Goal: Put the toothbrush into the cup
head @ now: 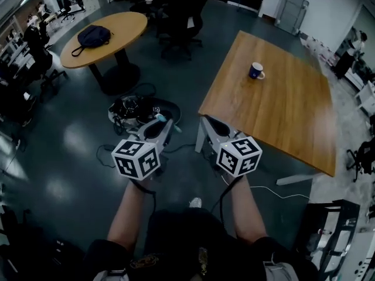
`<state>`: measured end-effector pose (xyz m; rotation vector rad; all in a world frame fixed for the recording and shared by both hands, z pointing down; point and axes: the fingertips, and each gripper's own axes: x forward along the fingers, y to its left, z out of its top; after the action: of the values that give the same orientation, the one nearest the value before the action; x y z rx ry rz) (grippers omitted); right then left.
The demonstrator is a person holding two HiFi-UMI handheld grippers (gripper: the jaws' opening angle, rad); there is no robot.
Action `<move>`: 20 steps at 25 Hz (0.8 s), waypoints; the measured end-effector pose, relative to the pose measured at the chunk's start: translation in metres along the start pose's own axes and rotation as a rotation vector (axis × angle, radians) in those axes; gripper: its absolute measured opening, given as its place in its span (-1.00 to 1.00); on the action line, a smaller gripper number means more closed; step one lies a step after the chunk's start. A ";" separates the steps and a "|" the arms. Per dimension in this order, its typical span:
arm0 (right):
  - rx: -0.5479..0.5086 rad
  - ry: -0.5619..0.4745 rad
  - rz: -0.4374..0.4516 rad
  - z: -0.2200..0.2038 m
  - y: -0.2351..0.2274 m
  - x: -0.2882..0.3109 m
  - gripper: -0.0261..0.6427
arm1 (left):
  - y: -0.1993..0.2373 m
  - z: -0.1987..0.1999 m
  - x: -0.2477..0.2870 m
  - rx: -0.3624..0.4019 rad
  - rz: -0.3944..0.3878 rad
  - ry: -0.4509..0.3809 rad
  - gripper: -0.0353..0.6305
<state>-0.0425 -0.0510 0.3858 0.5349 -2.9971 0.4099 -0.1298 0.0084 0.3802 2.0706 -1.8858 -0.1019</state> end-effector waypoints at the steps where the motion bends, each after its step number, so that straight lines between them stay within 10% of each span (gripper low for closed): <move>1: 0.002 -0.003 -0.019 0.003 -0.013 -0.005 -0.91 | -0.008 -0.001 0.014 0.006 -0.019 0.012 -0.80; 20: 0.016 0.038 -0.434 0.023 -0.231 -0.012 -0.91 | -0.051 -0.006 0.271 0.016 -0.439 0.144 -0.80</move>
<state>0.0484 -0.2621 0.4196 1.1301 -2.7301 0.4003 -0.0481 -0.2519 0.4176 2.3985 -1.3305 -0.0397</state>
